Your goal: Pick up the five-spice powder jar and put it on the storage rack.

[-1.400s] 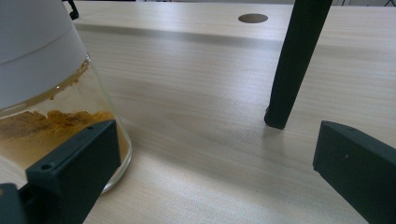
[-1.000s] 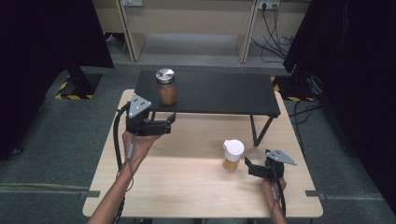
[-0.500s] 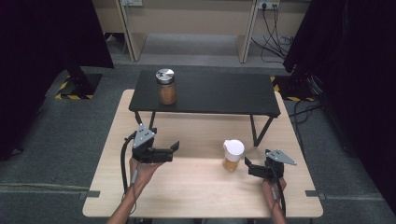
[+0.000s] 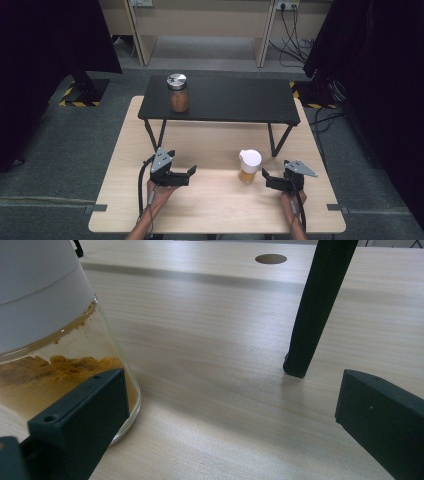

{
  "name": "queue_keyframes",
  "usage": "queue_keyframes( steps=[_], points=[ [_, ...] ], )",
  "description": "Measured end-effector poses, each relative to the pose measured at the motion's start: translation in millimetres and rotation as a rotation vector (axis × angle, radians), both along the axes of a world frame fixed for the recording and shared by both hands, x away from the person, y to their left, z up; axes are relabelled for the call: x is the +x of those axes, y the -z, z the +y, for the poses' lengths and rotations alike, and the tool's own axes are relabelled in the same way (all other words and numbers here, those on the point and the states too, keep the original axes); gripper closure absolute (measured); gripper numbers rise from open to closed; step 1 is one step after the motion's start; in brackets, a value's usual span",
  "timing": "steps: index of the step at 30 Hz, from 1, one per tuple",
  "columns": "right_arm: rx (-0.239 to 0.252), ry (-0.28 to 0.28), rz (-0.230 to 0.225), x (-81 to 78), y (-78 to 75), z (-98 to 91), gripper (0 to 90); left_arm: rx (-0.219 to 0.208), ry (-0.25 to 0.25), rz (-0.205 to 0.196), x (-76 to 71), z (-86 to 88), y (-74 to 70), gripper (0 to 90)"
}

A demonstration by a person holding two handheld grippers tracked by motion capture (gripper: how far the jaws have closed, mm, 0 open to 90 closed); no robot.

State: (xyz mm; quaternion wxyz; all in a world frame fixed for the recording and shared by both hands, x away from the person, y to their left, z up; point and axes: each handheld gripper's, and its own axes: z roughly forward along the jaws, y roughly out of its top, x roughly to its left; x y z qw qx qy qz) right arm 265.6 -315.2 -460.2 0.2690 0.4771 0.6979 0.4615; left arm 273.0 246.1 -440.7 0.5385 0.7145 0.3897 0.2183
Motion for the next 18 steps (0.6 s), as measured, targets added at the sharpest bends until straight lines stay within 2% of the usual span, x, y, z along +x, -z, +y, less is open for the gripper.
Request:
queue_keyframes(
  steps=[3, 7, 12, 16, 18],
  points=[
    [-0.001, -0.001, 0.000, 0.0, 0.0, 0.1, 0.8, -0.007, 0.006, 0.012, 2.8, 0.2, 7.7, 0.1],
    [-0.001, 0.000, 0.000, -0.1, 0.0, 0.2, 0.8, 0.015, 0.007, 0.003, 4.4, -0.5, 16.7, 0.0],
    [-0.003, 0.000, 0.000, -0.1, -0.1, 0.4, 0.8, 0.014, 0.000, 0.017, 9.1, 3.2, 28.8, 0.0],
    [-0.003, 0.000, 0.000, -0.1, -0.2, 0.4, 0.8, 0.007, 0.005, 0.034, 11.9, 5.6, 32.6, 0.1],
    [-0.009, 0.000, 0.000, -0.1, -0.5, 1.1, 0.8, 0.026, 0.003, 0.032, 11.7, 4.0, 32.4, 0.0]
  ],
)
